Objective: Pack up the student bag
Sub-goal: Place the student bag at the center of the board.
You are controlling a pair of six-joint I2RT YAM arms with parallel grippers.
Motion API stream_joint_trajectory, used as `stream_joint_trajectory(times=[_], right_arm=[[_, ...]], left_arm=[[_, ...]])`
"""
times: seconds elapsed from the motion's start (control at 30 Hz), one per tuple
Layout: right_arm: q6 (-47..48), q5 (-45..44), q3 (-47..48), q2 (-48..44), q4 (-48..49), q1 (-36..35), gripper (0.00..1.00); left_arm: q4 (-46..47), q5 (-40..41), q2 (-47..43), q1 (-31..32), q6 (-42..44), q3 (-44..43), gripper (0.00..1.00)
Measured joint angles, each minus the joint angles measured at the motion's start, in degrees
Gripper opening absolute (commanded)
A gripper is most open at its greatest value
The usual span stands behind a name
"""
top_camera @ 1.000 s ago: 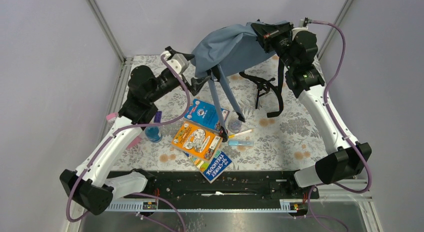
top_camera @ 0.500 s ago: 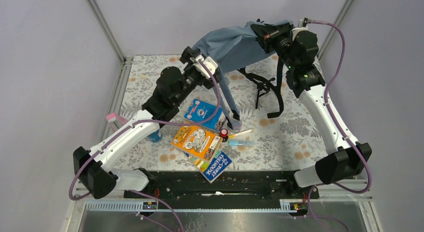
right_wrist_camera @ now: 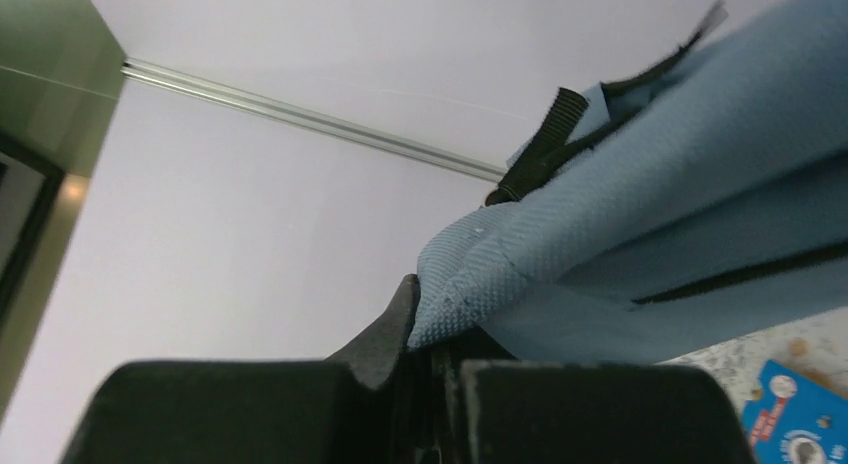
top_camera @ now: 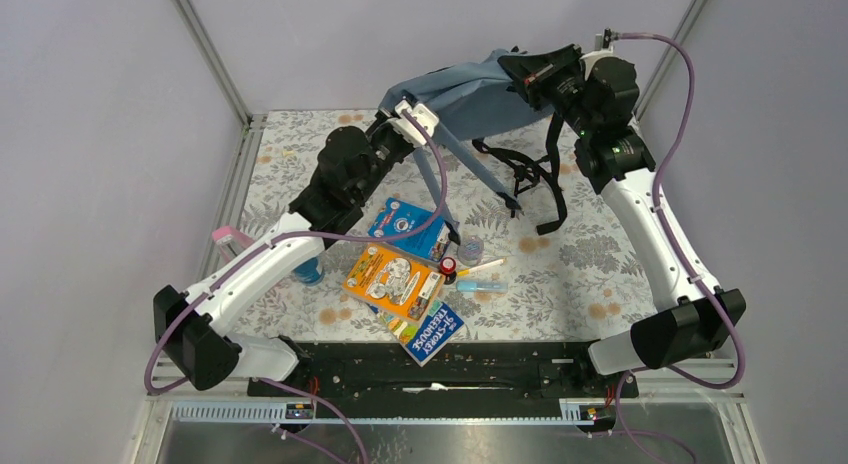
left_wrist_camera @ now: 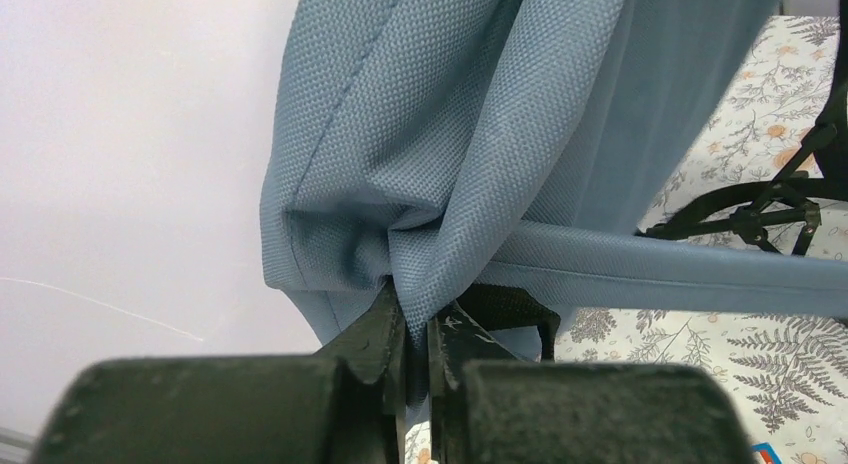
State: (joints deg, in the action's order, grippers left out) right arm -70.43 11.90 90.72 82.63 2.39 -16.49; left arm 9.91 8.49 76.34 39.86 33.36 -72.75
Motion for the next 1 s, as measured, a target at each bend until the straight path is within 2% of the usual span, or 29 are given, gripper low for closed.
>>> stream_joint_trajectory(times=[0.03, 0.1, 0.2, 0.23, 0.3, 0.5, 0.77, 0.9, 1.0], right_arm=[[1.55, -0.20, -0.04, -0.02, -0.48, 0.00, 0.19], [4.70, -0.42, -0.92, -0.20, -0.63, 0.00, 0.38], [10.14, -0.68, -3.89, -1.29, -0.11, 0.00, 0.73], [12.44, -0.55, -5.14, -1.73, 0.35, 0.00, 0.80], [17.16, 0.24, -6.78, -2.10, 0.87, -0.02, 0.87], [30.82, 1.18, -15.17, -4.57, 4.92, -0.09, 0.94], [44.00, -1.40, -25.75, -13.84, 5.14, -0.20, 0.95], [47.10, -1.68, -29.42, -18.80, 5.51, -1.29, 0.94], [48.22, -1.90, -32.46, -20.37, 5.70, -2.93, 0.91]], left_arm=[[-0.04, -0.04, 0.00, 0.00, 0.00, 0.00, 0.00], [-0.74, -0.09, 0.00, -0.02, 0.00, -0.35, 0.00], [-4.20, 0.37, 0.74, -0.20, 0.00, -3.04, 0.00], [-5.44, 0.72, 1.49, -0.28, -0.02, -4.68, 0.00], [-7.72, 1.60, 3.50, -0.33, -0.04, -8.52, 0.00], [-13.44, 4.61, 7.91, -0.37, -1.62, -16.37, 0.00], [-17.40, 9.57, 16.48, -0.07, -0.44, -25.99, 0.00], [-14.08, 13.00, 20.39, -0.44, 3.32, -30.36, 0.00], [-7.30, 16.13, 21.90, -0.66, 8.66, -30.49, 0.00]])
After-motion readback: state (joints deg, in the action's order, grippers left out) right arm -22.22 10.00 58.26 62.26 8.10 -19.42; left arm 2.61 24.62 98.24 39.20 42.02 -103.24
